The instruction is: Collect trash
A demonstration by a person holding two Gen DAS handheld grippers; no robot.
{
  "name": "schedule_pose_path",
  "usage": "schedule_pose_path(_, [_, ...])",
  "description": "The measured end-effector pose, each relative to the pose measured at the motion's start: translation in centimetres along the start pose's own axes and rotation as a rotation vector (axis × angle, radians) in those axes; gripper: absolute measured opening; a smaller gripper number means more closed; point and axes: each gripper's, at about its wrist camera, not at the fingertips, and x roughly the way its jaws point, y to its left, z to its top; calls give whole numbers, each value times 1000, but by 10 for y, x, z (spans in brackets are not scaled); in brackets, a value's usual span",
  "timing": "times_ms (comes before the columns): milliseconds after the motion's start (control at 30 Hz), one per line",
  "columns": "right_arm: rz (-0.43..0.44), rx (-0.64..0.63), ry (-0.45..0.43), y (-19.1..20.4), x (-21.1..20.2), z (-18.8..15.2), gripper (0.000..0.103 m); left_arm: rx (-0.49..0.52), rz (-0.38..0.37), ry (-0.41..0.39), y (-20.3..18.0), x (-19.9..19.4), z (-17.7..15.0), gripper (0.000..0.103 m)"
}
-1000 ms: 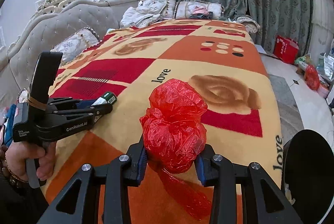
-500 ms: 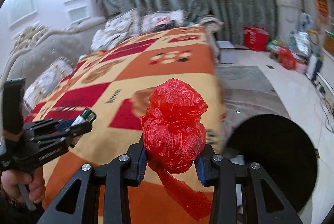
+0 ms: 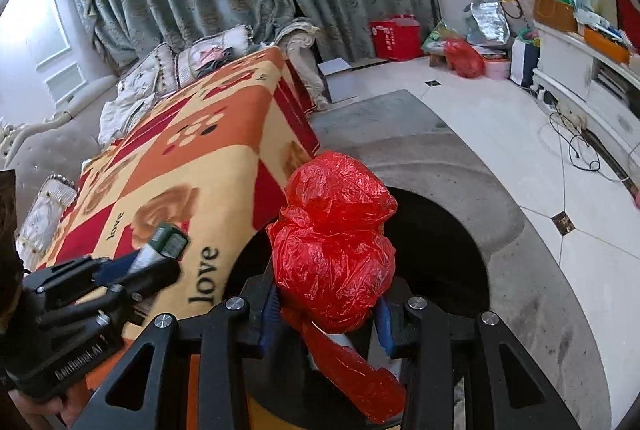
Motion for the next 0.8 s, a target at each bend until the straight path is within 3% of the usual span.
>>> schedule_pose_path(167, [20, 72, 8, -14, 6, 6, 58, 8, -40, 24, -21, 17, 9, 22])
schedule_pose_path(267, [17, 134, 4, -22, 7, 8, 68, -13, -71, 78, -26, 33, 12, 23])
schedule_pose_path(333, [-4, 158, -12, -26, 4, 9, 68, -25, -59, 72, -25, 34, 10, 44])
schedule_pose_path(400, [-26, 178, -34, -31, -2, 10, 68, -34, -38, 41, -23, 28, 9, 58])
schedule_pose_path(533, [-58, 197, -68, -36, -9, 13, 68, -58, -26, 13, -15, 14, 11, 59])
schedule_pose_path(633, [-77, 186, -94, -31, -16, 15, 68, -52, 33, -20, -10, -4, 9, 61])
schedule_pose_path(800, [-120, 119, -140, -4, -31, 13, 68, -55, 117, -54, -5, -35, -1, 80])
